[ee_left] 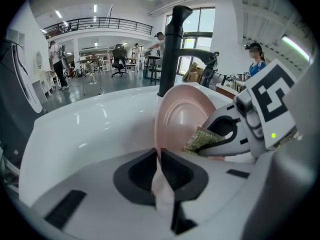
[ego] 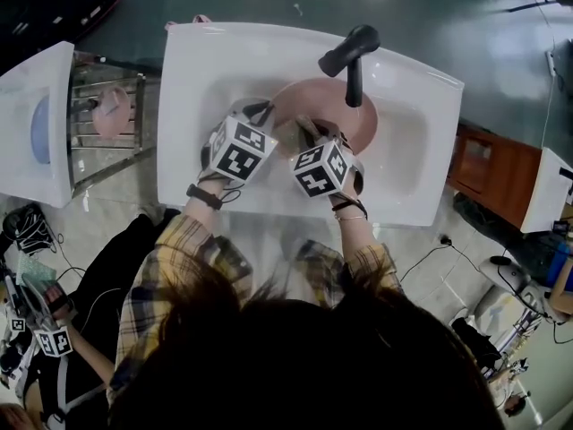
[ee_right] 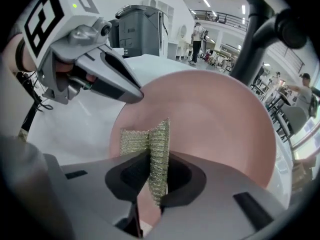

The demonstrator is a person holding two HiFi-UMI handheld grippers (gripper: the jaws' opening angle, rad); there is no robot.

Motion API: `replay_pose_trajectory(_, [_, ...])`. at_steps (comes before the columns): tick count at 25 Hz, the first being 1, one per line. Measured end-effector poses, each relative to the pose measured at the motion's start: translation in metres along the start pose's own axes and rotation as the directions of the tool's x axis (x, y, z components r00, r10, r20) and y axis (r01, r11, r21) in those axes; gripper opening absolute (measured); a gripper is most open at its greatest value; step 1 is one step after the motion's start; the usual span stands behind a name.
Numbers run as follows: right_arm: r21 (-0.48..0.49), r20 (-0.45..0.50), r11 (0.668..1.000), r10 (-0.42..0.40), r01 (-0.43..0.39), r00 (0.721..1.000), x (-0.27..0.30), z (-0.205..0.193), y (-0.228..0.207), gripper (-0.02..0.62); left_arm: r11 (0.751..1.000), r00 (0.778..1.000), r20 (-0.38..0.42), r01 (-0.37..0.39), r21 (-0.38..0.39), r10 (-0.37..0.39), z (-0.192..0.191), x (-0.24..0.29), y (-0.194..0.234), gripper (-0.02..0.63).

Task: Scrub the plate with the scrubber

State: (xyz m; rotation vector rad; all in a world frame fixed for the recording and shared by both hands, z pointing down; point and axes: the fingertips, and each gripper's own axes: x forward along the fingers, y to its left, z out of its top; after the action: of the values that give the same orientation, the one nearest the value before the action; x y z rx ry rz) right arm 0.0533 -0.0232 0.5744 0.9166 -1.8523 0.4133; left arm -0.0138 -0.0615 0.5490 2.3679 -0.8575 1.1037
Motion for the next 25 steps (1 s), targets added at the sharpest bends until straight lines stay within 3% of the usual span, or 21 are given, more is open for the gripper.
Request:
replay_pose_trajectory(10, [0.002, -0.070, 1.000, -0.023, 0.024, 0.997, -0.012, -0.041, -0.025, 0.077, 1.000, 1.000, -0.003, 0.011, 0.002, -0.011, -0.004, 0.001, -0.007, 0.031])
replay_pose_trajectory(18, [0.073, -0.078, 0.984, -0.160, 0.166, 0.984, -0.035, -0.072, -0.085, 0.078, 1.000, 1.000, 0.000, 0.017, 0.016, -0.017, -0.005, -0.001, -0.010, 0.034])
replay_pose_trajectory(25, [0.115, -0.020, 0.957, -0.265, 0.265, 0.964, -0.045, -0.058, -0.123, 0.077, 0.999, 1.000, -0.003, 0.031, 0.035, -0.031, -0.002, 0.001, -0.021, 0.041])
